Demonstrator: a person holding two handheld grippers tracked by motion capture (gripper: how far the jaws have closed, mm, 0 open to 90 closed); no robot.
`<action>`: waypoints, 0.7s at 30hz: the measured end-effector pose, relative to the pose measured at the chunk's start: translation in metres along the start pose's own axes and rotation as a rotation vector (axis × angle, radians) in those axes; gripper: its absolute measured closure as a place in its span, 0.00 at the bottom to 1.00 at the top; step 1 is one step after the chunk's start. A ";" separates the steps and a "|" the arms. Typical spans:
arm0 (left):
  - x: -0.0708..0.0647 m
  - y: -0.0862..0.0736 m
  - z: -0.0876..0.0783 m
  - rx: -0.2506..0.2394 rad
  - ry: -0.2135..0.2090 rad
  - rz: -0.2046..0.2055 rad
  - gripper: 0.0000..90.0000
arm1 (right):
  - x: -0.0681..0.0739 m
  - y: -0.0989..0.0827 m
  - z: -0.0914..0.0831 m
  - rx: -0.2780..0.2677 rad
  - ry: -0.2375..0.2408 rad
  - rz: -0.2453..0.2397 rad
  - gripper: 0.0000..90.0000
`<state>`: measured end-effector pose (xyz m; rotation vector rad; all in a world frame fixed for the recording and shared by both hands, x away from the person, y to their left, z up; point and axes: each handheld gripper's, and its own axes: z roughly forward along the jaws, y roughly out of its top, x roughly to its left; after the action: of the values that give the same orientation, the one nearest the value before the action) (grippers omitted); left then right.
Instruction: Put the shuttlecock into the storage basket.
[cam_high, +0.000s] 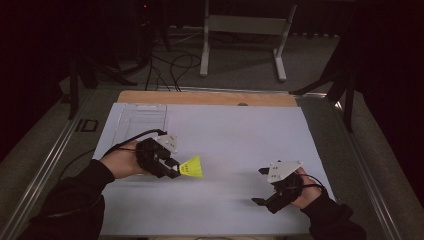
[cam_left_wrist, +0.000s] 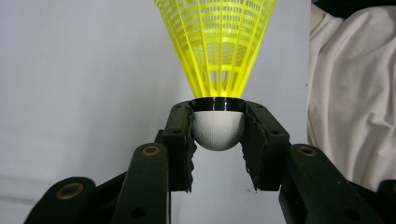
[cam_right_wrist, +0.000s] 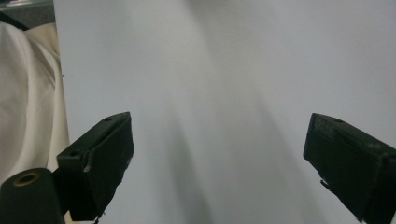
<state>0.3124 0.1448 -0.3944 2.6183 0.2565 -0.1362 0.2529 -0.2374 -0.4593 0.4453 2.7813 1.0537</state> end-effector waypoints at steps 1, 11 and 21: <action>0.001 -0.002 -0.003 0.001 -0.003 -0.015 0.73 | 0.000 -0.002 0.000 -0.006 -0.003 0.002 0.10; 0.011 -0.018 -0.021 -0.026 0.041 -0.084 0.73 | 0.000 -0.021 -0.001 -0.086 -0.088 0.057 0.10; 0.022 -0.044 -0.049 -0.058 0.084 -0.183 0.73 | 0.002 -0.039 0.001 -0.129 -0.114 0.096 0.10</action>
<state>0.3276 0.2101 -0.3760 2.5433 0.5214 -0.0800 0.2426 -0.2641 -0.4866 0.6075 2.5977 1.1807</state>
